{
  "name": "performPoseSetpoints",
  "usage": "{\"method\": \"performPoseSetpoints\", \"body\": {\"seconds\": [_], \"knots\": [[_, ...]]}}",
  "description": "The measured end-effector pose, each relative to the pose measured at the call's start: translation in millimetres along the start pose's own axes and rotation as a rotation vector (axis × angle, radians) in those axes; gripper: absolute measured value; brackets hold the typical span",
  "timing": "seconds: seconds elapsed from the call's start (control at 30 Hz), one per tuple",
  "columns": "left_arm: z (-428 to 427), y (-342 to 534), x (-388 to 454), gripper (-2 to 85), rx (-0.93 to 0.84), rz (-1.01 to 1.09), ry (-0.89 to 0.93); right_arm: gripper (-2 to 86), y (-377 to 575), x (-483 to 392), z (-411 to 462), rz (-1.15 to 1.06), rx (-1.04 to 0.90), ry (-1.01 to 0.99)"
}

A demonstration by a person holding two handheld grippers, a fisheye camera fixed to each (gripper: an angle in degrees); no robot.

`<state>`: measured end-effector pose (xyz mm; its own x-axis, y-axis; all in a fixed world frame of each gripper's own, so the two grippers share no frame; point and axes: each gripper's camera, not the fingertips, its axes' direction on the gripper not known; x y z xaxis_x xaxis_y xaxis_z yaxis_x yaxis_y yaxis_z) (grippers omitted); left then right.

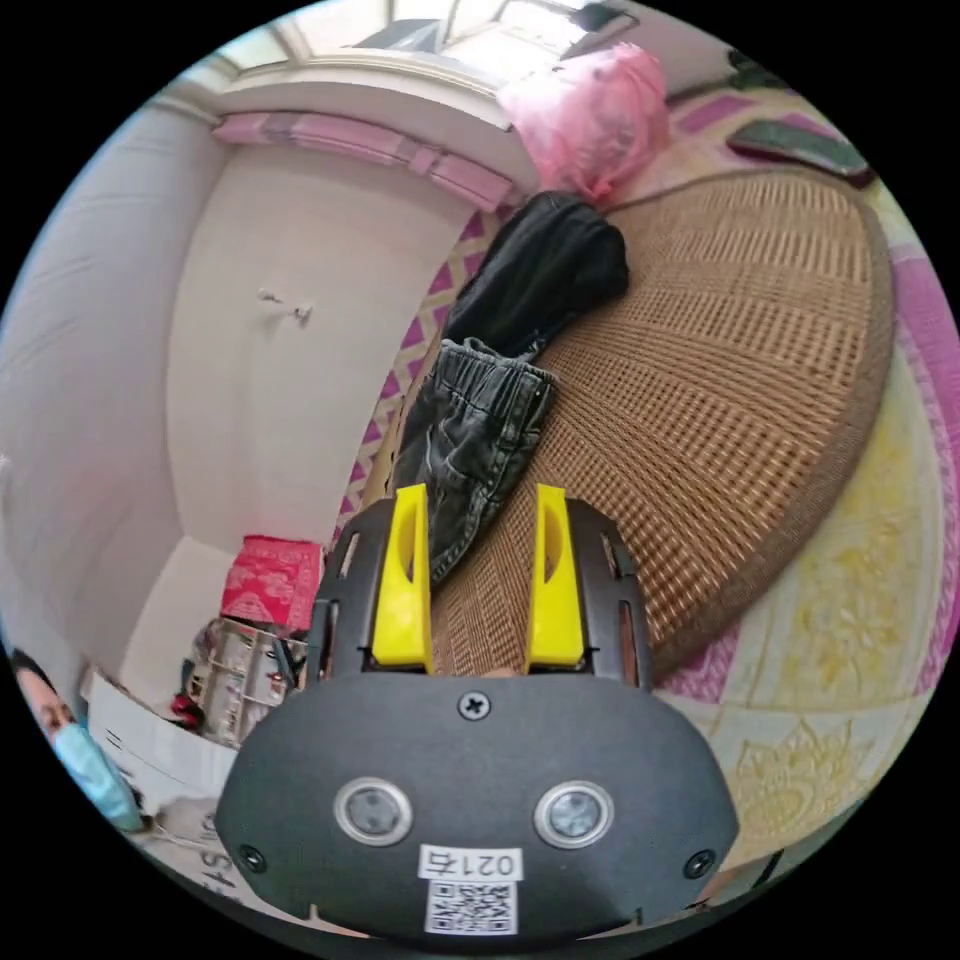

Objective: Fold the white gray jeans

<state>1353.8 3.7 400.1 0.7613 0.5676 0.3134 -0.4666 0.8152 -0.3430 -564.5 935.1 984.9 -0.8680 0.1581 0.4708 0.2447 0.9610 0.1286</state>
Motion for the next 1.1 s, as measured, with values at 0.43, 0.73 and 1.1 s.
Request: {"method": "performPoseSetpoints", "body": {"seconds": [0.43,0.73,1.1], "knots": [[-6,47,-77,7.3,0.118,-0.043,0.193,6.1,-87,-116,26,0.179,0.018,-0.029],[-96,123,-124,7.2,0.261,0.009,0.325,5.9,-44,-533,54,-0.769,-0.039,0.281],[-121,200,-200,7.0,0.293,-0.105,0.342,6.2,249,-673,311,-1.667,-0.44,0.594]]}}
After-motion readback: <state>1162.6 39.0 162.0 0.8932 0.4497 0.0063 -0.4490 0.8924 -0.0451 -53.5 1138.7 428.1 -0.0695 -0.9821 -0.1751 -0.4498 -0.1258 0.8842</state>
